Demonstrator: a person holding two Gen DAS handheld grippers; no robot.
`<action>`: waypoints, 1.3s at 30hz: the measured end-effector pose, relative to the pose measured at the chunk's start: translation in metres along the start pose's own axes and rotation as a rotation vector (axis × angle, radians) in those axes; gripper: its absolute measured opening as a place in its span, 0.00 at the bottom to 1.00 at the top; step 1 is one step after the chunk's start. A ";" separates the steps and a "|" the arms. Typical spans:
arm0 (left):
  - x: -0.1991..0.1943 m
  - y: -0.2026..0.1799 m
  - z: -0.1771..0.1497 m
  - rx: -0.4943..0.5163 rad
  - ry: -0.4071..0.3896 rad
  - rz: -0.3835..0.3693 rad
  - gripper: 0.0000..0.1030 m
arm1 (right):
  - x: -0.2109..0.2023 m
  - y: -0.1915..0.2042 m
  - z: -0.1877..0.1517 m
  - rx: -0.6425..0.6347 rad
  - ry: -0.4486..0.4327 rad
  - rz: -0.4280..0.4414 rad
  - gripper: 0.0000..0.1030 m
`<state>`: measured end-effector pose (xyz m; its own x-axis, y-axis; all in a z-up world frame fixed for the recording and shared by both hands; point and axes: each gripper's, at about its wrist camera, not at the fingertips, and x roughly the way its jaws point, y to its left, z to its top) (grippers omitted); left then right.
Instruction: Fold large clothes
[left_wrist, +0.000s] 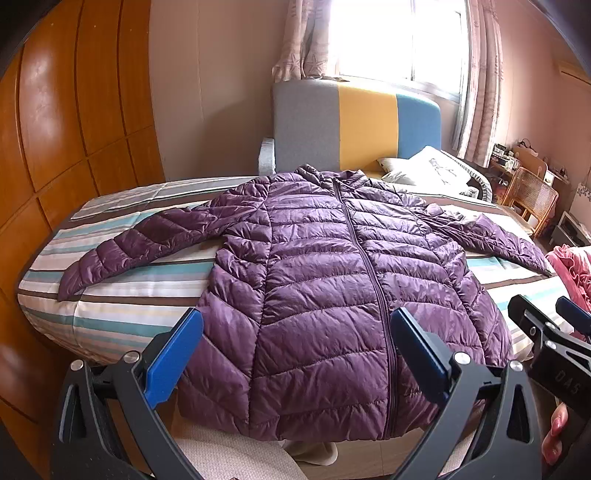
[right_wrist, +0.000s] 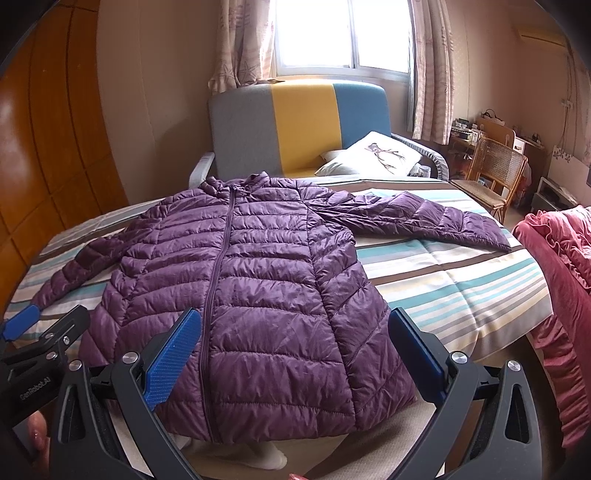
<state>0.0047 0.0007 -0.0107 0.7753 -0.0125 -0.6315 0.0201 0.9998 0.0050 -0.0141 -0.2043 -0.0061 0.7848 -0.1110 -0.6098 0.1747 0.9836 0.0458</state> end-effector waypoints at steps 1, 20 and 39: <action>0.000 0.001 0.000 0.000 0.001 -0.001 0.98 | 0.000 0.000 0.000 0.001 0.001 -0.001 0.97; 0.005 0.003 0.002 0.010 0.002 0.012 0.98 | 0.005 -0.004 0.000 0.009 0.005 -0.008 0.97; 0.120 0.011 0.035 0.043 0.149 0.028 0.98 | 0.115 -0.085 0.028 0.127 0.111 -0.054 0.97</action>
<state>0.1200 0.0095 -0.0591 0.6735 0.0208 -0.7389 0.0296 0.9980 0.0550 0.0780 -0.3052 -0.0577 0.7027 -0.1394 -0.6977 0.2936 0.9500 0.1059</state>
